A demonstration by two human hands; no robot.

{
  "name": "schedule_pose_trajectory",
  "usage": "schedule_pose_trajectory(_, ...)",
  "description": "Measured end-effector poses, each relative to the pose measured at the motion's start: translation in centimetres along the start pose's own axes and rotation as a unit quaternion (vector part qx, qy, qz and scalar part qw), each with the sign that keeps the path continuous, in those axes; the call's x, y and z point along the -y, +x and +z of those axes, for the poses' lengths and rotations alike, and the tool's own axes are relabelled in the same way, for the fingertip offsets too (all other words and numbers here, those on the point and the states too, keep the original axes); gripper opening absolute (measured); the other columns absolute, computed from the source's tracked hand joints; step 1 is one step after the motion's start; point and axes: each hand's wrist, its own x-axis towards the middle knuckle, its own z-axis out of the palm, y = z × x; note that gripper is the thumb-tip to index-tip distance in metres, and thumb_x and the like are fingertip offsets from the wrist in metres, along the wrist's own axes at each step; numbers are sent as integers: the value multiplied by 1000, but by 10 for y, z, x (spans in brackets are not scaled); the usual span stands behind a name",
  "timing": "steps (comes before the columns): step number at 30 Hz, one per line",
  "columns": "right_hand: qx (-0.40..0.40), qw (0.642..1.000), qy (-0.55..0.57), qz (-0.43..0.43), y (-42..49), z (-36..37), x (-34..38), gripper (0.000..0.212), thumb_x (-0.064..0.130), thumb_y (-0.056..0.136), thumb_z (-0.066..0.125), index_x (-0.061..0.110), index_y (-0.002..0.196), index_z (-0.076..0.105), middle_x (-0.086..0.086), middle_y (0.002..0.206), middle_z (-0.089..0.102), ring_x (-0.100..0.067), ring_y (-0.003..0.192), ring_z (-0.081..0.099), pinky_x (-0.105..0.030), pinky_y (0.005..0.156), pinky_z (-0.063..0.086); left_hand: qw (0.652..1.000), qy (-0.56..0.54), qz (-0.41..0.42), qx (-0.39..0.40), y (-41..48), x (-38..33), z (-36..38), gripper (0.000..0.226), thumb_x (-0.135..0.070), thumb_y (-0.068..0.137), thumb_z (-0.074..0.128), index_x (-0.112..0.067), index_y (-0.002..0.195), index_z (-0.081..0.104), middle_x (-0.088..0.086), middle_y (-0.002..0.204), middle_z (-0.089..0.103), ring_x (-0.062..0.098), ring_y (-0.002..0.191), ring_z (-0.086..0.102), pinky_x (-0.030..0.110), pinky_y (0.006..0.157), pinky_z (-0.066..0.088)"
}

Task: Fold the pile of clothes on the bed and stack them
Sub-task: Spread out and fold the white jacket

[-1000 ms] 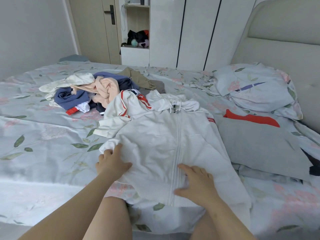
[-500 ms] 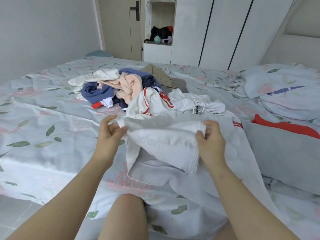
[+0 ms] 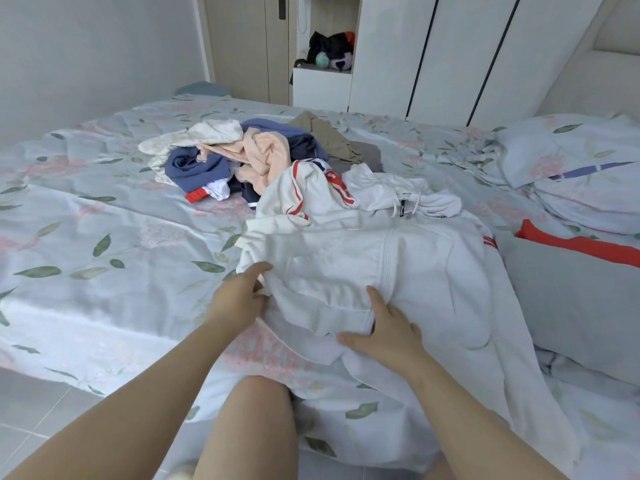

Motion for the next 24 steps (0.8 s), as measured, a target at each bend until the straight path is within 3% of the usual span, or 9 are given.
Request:
schedule_pose_trajectory(3, -25, 1000, 3, -9, -2, 3, -3, 100, 62, 76, 61, 36, 150, 0, 0, 152, 26, -19, 142, 20, -45, 114, 14, 960, -179, -78, -199, -26, 19, -18, 30, -1, 86, 55, -12, 113, 50, 7, 84, 58, 30, 82, 55, 32, 69, 37)
schedule_pose_trajectory(5, -36, 999, -11, -15, -4, 5, -3, 98, 59, 77, 62, 36, 150, 0, 0, 150, 27, -19, 141, 21, -45, 113, 14, 926, -216, -169, -260, -44, 34, -20, 34, 6, 82, 47, -9, 112, 45, 11, 91, 52, 33, 84, 52, 33, 66, 34)
schedule_pose_trajectory(7, -44, 998, -27, -22, -5, 8, -2, 98, 59, 77, 61, 37, 149, -1, 0, 149, 27, -19, 140, 21, -46, 113, 14, 944, -162, -197, -210, -51, 41, -15, 43, 6, 79, 48, -7, 119, 44, 17, 109, 46, 27, 82, 50, 33, 68, 35)
schedule_pose_trajectory(9, -49, 998, -32, -30, -7, 8, -1, 101, 61, 76, 62, 39, 148, -5, 2, 149, 26, -18, 140, 20, -47, 113, 14, 975, -83, -131, -160, -46, 40, -12, 56, -3, 79, 61, -14, 131, 45, 16, 125, 41, 29, 99, 49, 35, 82, 40)
schedule_pose_trajectory(12, -50, 997, -35, -48, -11, 9, -4, 109, 63, 72, 65, 39, 148, -10, 7, 151, 22, -14, 141, 18, -47, 114, 13, 981, 149, -71, -98, -31, 38, -8, 56, -28, 79, 68, -31, 132, 49, 0, 138, 41, 30, 122, 37, 40, 97, 30)
schedule_pose_trajectory(16, -71, 996, -6, -60, -13, 11, -12, 112, 60, 71, 69, 37, 149, -8, 8, 152, 23, -12, 141, 19, -46, 115, 12, 958, 262, -8, -119, -15, 36, -7, 17, -19, 67, 77, -21, 84, 72, 3, 100, 66, 32, 98, 50, 38, 80, 21)
schedule_pose_trajectory(18, -75, 995, -2, -64, -14, 12, -13, 111, 58, 71, 70, 36, 149, -6, 8, 151, 25, -12, 141, 21, -45, 115, 13, 942, 315, 18, -112, -6, 38, -6, 26, -10, 48, 86, -17, 63, 67, 3, 71, 66, 30, 73, 57, 35, 69, 22)
schedule_pose_trajectory(21, -79, 995, -2, -68, -13, 11, -14, 110, 57, 71, 70, 36, 149, -4, 7, 150, 28, -12, 140, 24, -45, 115, 15, 938, 326, 50, -102, 1, 36, -9, 35, 1, 33, 84, -15, 54, 61, 1, 48, 54, 24, 48, 53, 32, 59, 27)
schedule_pose_trajectory(24, -88, 993, -2, -75, -10, 13, -17, 112, 57, 70, 72, 34, 150, -4, 8, 149, 31, -11, 139, 26, -44, 115, 16, 948, 289, 83, -103, 6, 42, -12, 29, 2, 37, 80, -13, 54, 62, 4, 47, 52, 25, 45, 54, 33, 55, 39)
